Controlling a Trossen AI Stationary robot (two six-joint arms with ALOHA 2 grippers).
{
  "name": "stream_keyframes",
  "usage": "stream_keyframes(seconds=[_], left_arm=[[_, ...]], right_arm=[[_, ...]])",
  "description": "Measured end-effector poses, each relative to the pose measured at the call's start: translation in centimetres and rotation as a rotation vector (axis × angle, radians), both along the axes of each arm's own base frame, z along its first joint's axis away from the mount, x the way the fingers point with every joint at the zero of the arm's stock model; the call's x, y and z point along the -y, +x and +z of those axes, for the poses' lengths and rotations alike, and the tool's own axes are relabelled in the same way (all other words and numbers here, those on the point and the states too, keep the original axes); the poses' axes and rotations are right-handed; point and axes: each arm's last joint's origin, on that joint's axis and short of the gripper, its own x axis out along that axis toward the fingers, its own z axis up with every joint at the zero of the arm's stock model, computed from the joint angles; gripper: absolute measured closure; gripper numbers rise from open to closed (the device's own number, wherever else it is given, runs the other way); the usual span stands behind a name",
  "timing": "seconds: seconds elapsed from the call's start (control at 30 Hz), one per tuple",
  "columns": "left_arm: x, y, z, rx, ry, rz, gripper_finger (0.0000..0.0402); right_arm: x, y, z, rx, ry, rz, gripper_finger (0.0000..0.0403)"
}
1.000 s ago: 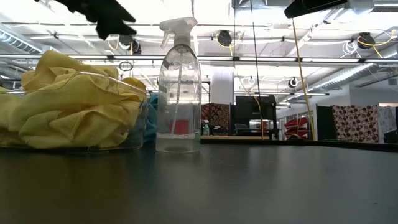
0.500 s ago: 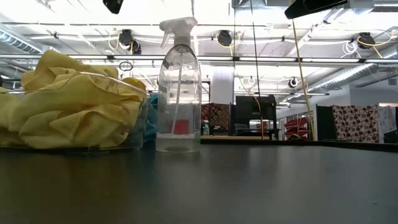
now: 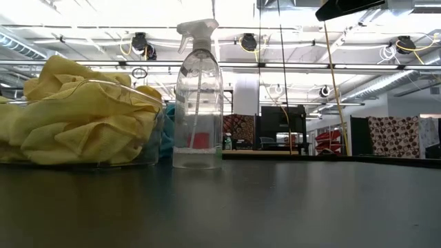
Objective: Sort microfiber towel by color & place in baskets
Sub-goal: Put the yellow microfiber cloth into the bottom transparent bin
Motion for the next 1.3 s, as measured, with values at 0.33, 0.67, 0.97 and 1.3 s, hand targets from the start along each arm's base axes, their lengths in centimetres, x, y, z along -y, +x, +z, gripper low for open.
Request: stream_keyframes(seconds=[0.33,0.67,0.97,1.3], left_arm=[[3.4,1.1,-0.9,0.035,-0.003,-0.123,0.0175],[6.0,2.9,-2.7,0.038,-0.005,-0.184,0.0175],[7.8,3.1,-3.4,0.071,-0.001,-0.238,0.0175],[9.3,3.7,-5.0,0.041,0.014,-0.251,0.0175]], right_arm=[[0.0,0.0,0.0,-0.002,-0.007,0.004,0.0188],[-0.1,0.0,0.0,-0.015,0.023,0.019,0.0188],[-0.5,-0.2,-0.2,-0.058,0.093,0.072,0.0188],[-1.1,-1.6,-1.0,-0.235,0.263,0.107,0.0188]])
